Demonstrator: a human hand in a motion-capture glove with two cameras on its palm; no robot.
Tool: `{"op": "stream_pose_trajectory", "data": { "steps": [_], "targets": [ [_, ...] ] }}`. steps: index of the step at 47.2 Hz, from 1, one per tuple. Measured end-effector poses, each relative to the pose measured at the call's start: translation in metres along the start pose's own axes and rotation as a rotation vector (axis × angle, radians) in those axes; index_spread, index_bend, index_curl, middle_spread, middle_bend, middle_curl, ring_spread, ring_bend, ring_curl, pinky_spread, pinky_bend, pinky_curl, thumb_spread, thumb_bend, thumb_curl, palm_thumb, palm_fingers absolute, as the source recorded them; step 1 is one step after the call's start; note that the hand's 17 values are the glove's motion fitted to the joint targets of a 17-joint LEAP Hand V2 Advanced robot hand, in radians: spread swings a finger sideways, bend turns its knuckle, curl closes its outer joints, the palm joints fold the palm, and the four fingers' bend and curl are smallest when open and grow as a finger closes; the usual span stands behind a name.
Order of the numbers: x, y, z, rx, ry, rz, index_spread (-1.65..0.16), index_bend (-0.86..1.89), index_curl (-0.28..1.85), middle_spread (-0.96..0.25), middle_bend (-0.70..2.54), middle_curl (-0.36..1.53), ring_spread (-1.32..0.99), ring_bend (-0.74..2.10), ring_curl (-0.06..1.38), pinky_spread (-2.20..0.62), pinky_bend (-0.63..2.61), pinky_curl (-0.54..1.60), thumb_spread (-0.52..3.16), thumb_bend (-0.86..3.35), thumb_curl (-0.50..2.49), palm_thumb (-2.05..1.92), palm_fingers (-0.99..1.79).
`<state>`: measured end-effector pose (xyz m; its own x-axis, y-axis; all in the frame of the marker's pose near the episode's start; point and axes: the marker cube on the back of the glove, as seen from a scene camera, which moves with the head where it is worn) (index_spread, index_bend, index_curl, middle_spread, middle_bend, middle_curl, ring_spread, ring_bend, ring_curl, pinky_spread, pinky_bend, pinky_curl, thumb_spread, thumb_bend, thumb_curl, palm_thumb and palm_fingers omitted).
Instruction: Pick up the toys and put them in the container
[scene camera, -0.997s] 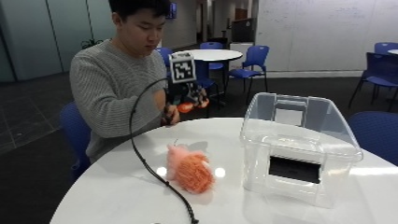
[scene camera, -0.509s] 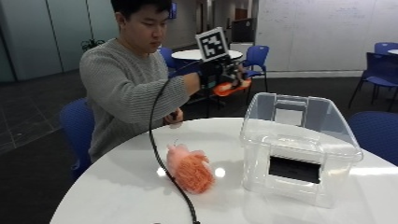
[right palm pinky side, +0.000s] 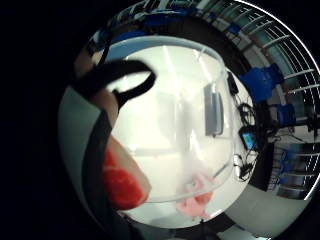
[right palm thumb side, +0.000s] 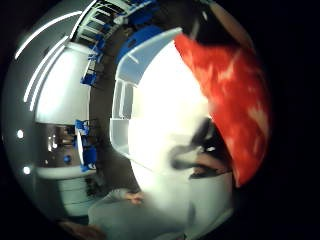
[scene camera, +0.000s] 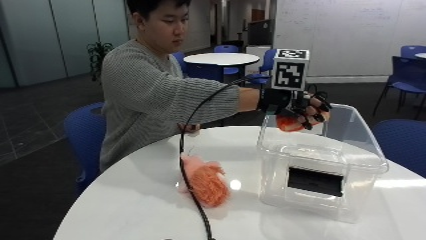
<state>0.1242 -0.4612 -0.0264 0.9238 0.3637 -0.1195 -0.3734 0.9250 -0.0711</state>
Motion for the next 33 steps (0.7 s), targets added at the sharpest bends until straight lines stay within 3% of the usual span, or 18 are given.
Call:
{"op": "stream_pose_trajectory", "data": {
  "steps": [4,7,21,28,33],
  "targets": [
    [0.007,0.003,0.008,-0.057,-0.007,0.003,-0.44,0.13,0.51,-0.23,0.24,0.47,-0.42,0.93,0.59,-0.31,1.28,0.55,0.96,-0.01,0.95,0.36,-0.15],
    [0.010,0.005,0.011,-0.070,-0.017,0.000,-0.43,0.15,0.47,-0.20,0.20,0.44,-0.34,0.73,0.52,-0.20,1.22,0.51,1.05,-0.04,0.87,0.27,-0.24],
    [0.020,0.043,0.004,-0.059,-0.005,-0.055,-0.39,0.14,0.39,-0.15,0.14,0.36,-0.18,0.51,0.39,-0.01,1.08,0.41,1.29,-0.02,0.64,0.11,-0.17],
    [0.079,0.100,-0.034,0.004,-0.099,0.036,-0.38,0.16,0.38,-0.13,0.13,0.33,-0.13,0.41,0.36,0.02,1.02,0.38,1.33,-0.03,0.56,0.05,-0.19],
    [0.097,0.168,-0.032,0.025,-0.002,-0.103,-0.38,0.18,0.38,-0.13,0.13,0.32,-0.10,0.35,0.34,0.04,0.96,0.36,1.35,-0.02,0.51,0.02,-0.17]
  ]
}}
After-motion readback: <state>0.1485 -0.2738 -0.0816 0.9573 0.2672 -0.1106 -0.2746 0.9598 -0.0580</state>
